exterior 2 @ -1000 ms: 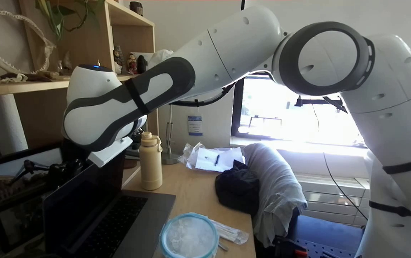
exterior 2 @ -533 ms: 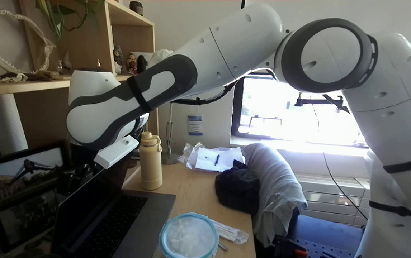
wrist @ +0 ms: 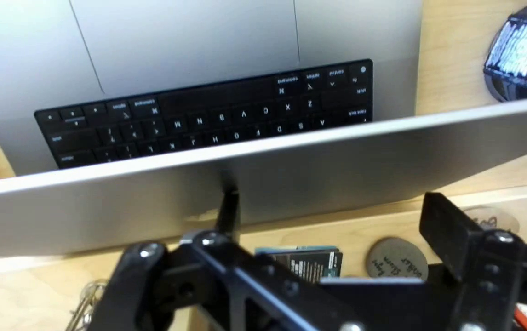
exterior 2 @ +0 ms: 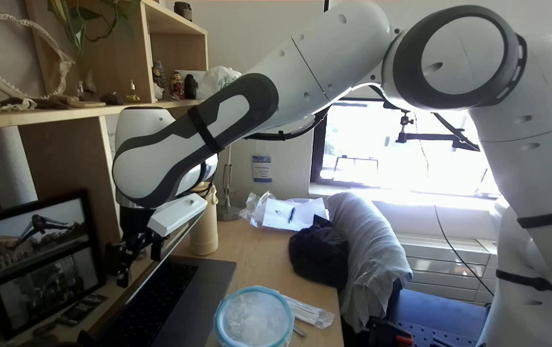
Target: Close the laptop
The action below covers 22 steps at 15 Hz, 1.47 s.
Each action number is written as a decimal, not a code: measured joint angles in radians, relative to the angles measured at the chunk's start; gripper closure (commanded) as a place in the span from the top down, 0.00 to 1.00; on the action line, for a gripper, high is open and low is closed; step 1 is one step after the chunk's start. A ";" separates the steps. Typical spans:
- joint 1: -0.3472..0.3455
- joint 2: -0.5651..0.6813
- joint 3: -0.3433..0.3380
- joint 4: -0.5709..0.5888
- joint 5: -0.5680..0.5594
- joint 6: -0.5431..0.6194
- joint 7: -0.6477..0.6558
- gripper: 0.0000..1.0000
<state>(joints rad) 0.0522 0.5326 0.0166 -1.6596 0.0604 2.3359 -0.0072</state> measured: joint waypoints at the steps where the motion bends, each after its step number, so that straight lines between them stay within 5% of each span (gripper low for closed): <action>1: -0.002 -0.011 0.000 -0.027 0.003 0.001 0.001 1.00; 11: 0.010 -0.037 0.000 -0.302 0.002 0.260 0.037 1.00; 22: 0.010 -0.027 0.013 -0.423 0.002 0.337 0.052 1.00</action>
<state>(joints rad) 0.0625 0.5051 0.0296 -2.0829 0.0625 2.6728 0.0449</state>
